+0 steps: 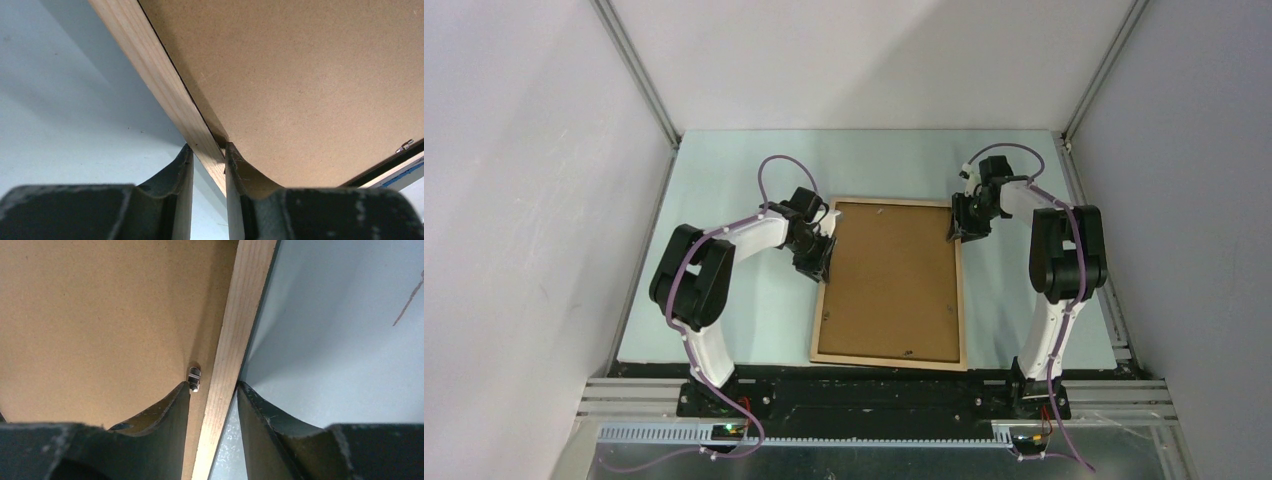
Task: Put the photo into the frame
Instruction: Install the photo frame at the center of the board.
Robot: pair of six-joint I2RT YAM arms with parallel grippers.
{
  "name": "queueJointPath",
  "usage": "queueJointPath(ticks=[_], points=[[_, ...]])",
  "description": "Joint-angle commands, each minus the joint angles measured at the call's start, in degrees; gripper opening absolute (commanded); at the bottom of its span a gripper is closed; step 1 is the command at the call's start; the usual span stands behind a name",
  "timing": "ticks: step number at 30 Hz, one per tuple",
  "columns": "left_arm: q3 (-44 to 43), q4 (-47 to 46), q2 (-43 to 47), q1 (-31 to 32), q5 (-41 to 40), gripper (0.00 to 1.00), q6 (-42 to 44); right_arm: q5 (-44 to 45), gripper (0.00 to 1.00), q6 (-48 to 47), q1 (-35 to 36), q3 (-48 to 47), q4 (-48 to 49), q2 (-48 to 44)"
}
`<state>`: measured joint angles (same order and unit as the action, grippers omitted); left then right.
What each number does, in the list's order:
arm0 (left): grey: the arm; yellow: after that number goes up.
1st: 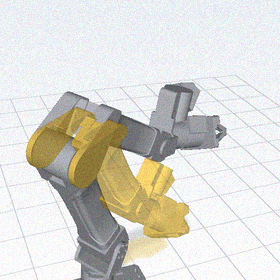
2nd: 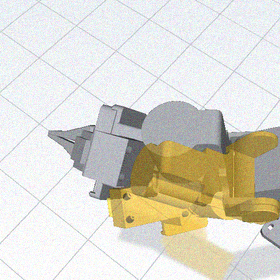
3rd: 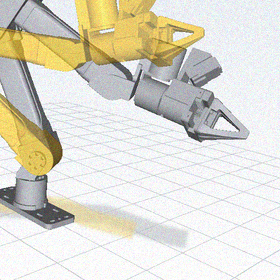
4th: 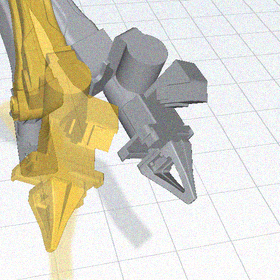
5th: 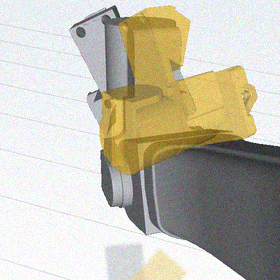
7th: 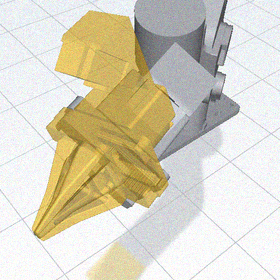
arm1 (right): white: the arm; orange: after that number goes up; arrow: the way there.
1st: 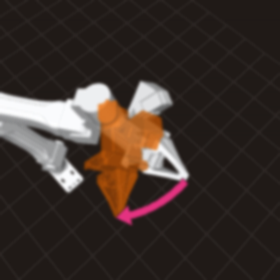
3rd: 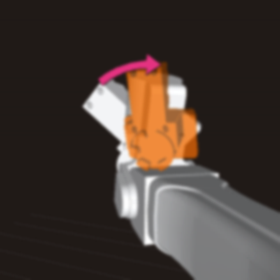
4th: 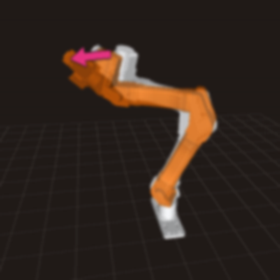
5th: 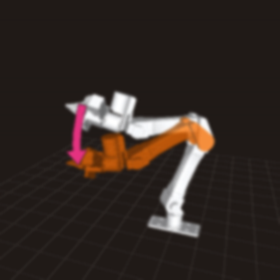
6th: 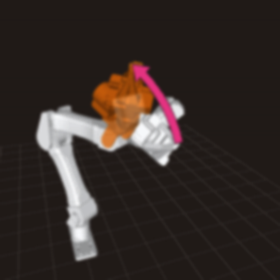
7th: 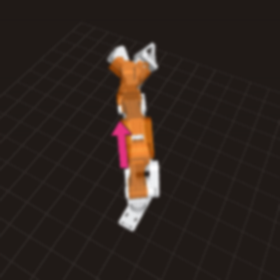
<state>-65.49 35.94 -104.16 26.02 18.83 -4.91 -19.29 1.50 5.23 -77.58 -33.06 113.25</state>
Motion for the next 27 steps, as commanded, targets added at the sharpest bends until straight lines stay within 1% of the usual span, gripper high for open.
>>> queueJointPath(ticks=[1,6,12,17,27], points=[[-2.01,0.93,0.08,1.23,5.27,0.0,2.85,0.8,0.43,0.23,0.93,-2.05,1.68,1.87],[-2.0,0.95,0.07,1.23,5.4,0.0,2.94,0.85,0.43,0.36,1.28,-3.42,1.1,2.97],[-2.01,0.93,0.13,1.23,5.35,0.0,3.04,0.54,0.48,0.75,1.45,-5.04,0.32,3.8],[-1.99,0.96,0.1,1.25,5.38,0.0,3.01,1.32,0.48,1.16,1.96,-5.63,0.21,4.26],[-2.13,0.89,-0.01,1.23,5.54,0.0,2.98,6.04,0.45,2.8,3.49,-6.69,-0.04,5.01]])
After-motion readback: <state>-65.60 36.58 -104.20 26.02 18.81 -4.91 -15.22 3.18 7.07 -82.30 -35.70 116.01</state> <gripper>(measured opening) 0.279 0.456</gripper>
